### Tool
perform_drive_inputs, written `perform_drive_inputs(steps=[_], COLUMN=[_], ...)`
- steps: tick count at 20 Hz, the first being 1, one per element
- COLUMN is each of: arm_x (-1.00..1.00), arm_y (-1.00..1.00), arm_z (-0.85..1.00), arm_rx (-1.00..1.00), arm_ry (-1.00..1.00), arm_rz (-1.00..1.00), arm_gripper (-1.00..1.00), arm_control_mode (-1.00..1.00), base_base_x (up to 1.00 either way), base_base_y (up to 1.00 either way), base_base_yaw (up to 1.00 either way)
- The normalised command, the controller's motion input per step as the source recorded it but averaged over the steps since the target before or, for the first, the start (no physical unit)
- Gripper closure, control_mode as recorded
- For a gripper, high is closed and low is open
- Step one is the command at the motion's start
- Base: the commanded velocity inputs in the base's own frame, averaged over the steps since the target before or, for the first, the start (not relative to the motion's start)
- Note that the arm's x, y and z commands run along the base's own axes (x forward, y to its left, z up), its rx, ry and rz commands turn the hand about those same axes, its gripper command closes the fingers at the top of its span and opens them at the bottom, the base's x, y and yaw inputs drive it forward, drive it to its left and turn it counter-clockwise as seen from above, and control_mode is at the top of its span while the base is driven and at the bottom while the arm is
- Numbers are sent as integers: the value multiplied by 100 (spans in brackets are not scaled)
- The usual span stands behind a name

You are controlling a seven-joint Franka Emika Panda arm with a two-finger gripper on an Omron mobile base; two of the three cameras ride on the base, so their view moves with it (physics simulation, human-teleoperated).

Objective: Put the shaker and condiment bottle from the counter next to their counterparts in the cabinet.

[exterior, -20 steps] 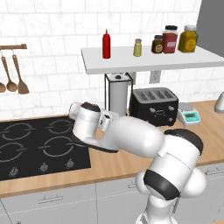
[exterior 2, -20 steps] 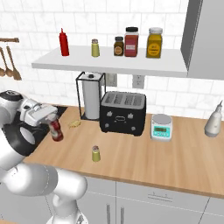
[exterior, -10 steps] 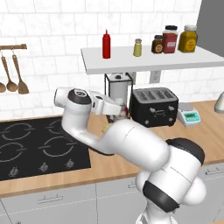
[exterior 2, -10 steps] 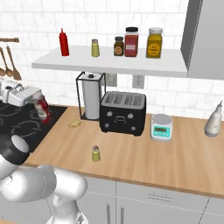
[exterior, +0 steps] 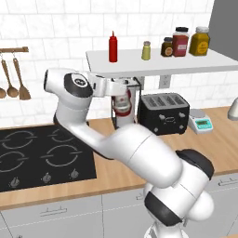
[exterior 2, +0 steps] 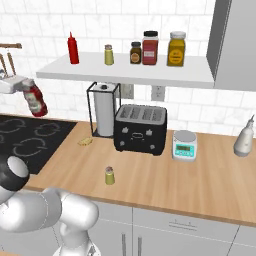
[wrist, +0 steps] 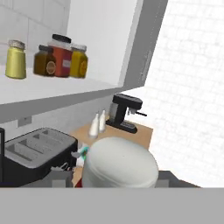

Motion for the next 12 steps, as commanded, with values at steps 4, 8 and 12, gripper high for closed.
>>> perform_drive_inputs(steps=[4, 8, 12], arm_x=[0, 1, 19], arm_y=[31, 11, 0], arm_z=[86, 86, 68], arm_rx=[0, 2, 10], arm_ry=[0, 0, 0], arm_rz=[16, 21, 27], arm_gripper=[100, 100, 100], arm_control_mode=[-100, -100, -100], base_base_x=[0, 0, 0], base_base_y=[0, 0, 0], base_base_yaw=[0, 0, 0])
